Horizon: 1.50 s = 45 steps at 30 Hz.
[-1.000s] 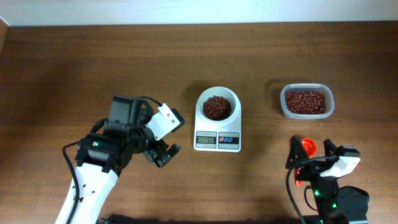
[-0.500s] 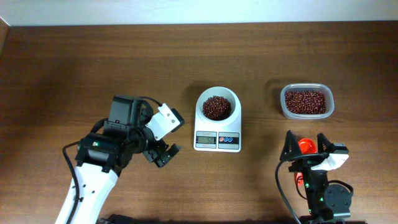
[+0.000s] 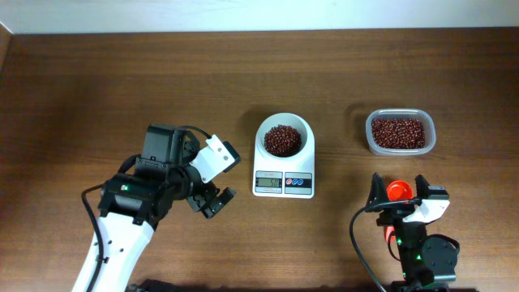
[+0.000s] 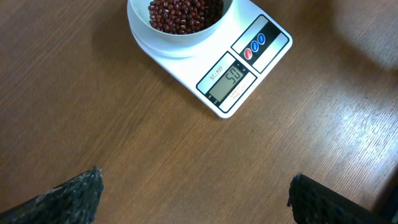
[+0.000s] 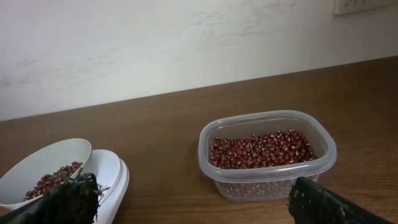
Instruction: Scoop and weigh 50g on scale
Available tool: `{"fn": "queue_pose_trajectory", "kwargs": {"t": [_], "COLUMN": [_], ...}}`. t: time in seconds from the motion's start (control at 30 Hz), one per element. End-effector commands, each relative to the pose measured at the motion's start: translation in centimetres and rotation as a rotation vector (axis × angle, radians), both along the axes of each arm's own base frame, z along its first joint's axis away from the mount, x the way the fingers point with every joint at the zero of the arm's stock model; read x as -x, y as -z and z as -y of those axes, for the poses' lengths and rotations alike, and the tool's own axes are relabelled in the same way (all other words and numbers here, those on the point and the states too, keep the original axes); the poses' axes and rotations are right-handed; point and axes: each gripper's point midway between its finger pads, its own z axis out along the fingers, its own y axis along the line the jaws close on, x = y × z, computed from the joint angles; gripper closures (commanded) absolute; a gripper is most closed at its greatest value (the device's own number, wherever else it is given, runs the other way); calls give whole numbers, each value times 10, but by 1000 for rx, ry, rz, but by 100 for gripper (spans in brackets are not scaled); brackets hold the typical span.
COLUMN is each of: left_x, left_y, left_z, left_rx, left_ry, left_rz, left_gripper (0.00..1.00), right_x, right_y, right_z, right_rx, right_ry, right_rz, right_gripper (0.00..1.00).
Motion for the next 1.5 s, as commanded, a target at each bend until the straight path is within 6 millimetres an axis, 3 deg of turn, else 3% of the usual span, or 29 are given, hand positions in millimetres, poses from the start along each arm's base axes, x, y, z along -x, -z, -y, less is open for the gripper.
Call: {"fn": "queue_pose_trajectory", "kwargs": {"t": [0.0, 0.2, 0.83, 0.93, 1.0, 1.07, 1.2, 1.33, 1.4, 1.47], "left_x": [-2, -2, -1, -19, -22, -12, 74, 135, 146, 151], "left_y": [-5, -5, -5, -33, -41, -55, -77, -86, -90, -91], "left_z": [-1, -1, 0, 26, 21, 5, -22, -60, -80, -83], "left_rx": [-1, -1, 5, 144, 123, 73, 124, 69, 27, 23], "left_ry": [6, 6, 9, 85, 66, 8, -132, -225, -298, -311], "left_rz": [21, 21, 19, 143, 191, 247, 223, 392, 485, 504], "left_gripper": [1, 1, 1, 1, 1, 1, 1, 1, 1, 1], "right_x": [0, 1, 1, 1, 1, 1, 1, 1, 1, 1], "right_y": [3, 3, 2, 2, 2, 2, 2, 2, 2, 2], "right_z": [-1, -14, -14, -14, -14, -14, -14, -14, -14, -14], "right_rx": [54, 122, 122, 121, 121, 121, 121, 122, 122, 121], "right_ry": [-12, -69, -68, -68, -68, -68, -68, -68, -68, -68], "right_rz": [-2, 4, 6, 7, 7, 7, 7, 6, 6, 7], "right_gripper": [1, 1, 1, 1, 1, 1, 1, 1, 1, 1]}}
